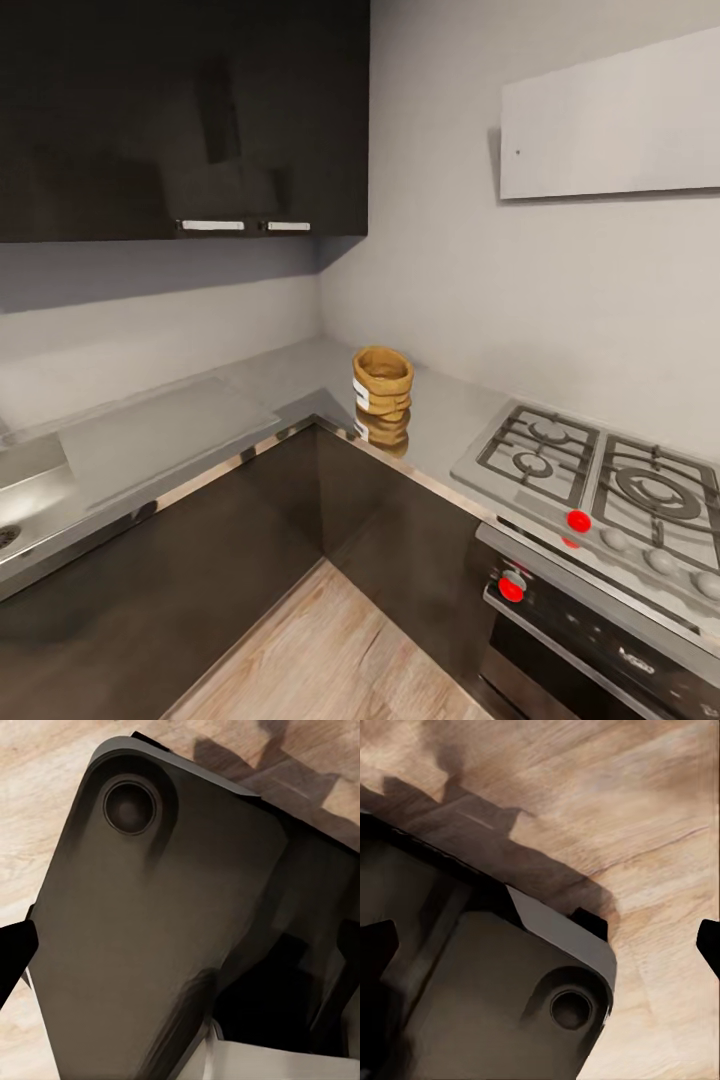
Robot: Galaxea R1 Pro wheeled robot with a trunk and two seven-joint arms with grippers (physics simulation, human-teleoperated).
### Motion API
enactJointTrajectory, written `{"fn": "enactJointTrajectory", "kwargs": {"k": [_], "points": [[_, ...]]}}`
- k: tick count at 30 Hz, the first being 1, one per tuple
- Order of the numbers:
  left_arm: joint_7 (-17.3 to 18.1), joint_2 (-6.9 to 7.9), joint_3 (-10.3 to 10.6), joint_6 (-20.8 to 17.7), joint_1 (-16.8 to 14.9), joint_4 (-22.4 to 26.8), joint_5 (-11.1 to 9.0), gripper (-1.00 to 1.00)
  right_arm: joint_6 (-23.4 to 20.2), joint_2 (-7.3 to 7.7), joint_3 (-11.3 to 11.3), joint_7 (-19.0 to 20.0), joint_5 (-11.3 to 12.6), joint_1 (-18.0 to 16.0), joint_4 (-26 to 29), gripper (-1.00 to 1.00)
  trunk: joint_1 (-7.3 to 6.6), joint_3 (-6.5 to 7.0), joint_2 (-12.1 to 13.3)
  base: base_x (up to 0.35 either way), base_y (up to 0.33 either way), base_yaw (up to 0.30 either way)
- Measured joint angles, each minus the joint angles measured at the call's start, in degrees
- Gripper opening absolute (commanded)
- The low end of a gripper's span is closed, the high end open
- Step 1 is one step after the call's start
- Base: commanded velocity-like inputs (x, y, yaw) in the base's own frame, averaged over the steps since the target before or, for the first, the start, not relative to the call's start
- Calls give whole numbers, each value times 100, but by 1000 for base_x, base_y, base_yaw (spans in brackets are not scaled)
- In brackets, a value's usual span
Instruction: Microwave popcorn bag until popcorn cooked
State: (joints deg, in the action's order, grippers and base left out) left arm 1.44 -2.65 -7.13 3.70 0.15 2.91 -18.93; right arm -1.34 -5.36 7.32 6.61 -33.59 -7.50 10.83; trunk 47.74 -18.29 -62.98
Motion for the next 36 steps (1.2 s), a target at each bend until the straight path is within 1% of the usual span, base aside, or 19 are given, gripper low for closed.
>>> {"fn": "enactJointTrajectory", "kwargs": {"k": [1,2,3,4,5,6,7,9,10,11,12,13,17,19,23,26,27,30,36], "points": [[-3,-2,4,1,0,0,4,100,-351,-165,-12,11,-33,5,399,100,0,0,0,0,0,0],[-6,-6,8,3,0,-2,8,100,-1053,-418,-28,115,-53,-3,1090,100,0,0,0,0,0,0],[-7,-9,9,2,0,-2,9,100,-1396,-454,-30,225,-73,2,1561,100,0,0,0,0,0,0],[-8,-12,10,2,0,-4,10,100,-1982,-454,-63,563,-83,6,2240,100,0,0,1,0,0,0],[-8,-14,13,2,0,0,18,100,-3259,-462,-694,1415,-2,5,3357,100,0,-1,0,0,0,0],[-8,-14,13,2,1,-1,19,100,-3571,-462,-809,1533,4,-14,4139,100,0,0,0,0,0,0],[-8,-14,12,2,0,-1,20,100,-3921,-462,-900,1628,31,-48,4510,100,0,0,0,0,0,0],[-8,-15,16,2,0,-2,20,100,-4937,-462,-1198,1916,137,-247,5825,100,-1,1,0,0,0,0],[-8,-15,15,2,0,-3,20,100,-5300,-462,-1302,2031,174,-341,6144,100,0,0,0,0,0,0],[-8,-15,16,2,0,-1,20,100,-5791,-462,-1410,2204,216,-529,6501,100,0,1,1,0,0,0],[-8,-15,17,1,0,2,20,100,-5850,-462,-1512,2586,273,-1002,6862,100,-1,-2,0,0,0,0],[-8,-15,19,2,0,-1,20,100,-5845,-462,-1523,2643,254,-1967,6917,100,0,1,1,0,0,0],[-8,-15,19,1,0,1,20,100,-5847,-462,-1510,2683,237,-3392,6910,100,0,0,1,0,0,0],[-8,-15,19,2,0,-1,20,100,-5846,-462,-1476,2674,234,-3936,6852,100,0,1,0,0,0,0],[-8,-14,19,2,0,1,20,100,-5848,-462,-1418,2527,210,-4590,6403,100,0,0,0,0,0,0],[-8,-8,19,1,1,1,20,100,-5846,-462,-1096,2164,198,-5200,5652,100,0,0,1,0,0,0],[-8,-7,19,1,1,1,20,100,-5843,-461,-854,1813,176,-5469,5136,100,0,0,1,0,0,0],[-8,-6,19,2,1,1,19,100,-5852,-457,-540,1156,191,-5658,4832,100,0,-1,0,0,0,0],[-8,-6,19,9,0,9,16,100,-5854,-457,100,939,228,-5704,4962,100,0,-1,0,0,0,0]]}}
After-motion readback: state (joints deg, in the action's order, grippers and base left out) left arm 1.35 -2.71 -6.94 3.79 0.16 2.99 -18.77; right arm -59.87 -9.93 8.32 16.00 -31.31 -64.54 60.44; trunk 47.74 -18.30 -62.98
